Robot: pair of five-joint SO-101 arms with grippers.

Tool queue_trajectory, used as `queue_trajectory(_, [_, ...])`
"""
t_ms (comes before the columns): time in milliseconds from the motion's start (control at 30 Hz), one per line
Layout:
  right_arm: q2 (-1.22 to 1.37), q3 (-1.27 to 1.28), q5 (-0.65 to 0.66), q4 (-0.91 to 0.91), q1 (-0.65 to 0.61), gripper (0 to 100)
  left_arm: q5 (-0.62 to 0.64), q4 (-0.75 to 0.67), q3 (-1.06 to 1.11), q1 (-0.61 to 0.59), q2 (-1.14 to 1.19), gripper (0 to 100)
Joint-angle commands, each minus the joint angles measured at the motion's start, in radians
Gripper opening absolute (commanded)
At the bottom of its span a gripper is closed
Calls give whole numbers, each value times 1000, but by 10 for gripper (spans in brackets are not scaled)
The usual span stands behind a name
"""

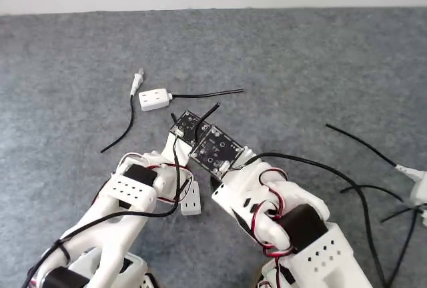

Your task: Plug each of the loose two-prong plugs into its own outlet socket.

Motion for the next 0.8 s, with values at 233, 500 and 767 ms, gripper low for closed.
queue_trajectory(233, [-7,-21,-2,-82,16,9,-186,28,16,91,-29,17])
queue_trajectory(500, [-7,-6,-3,-104,16,9,-229,43,19,98,-29,16])
queue_trajectory(767, [-7,54,-161,-185,16,9,-15,-29,13,-23,-44,15])
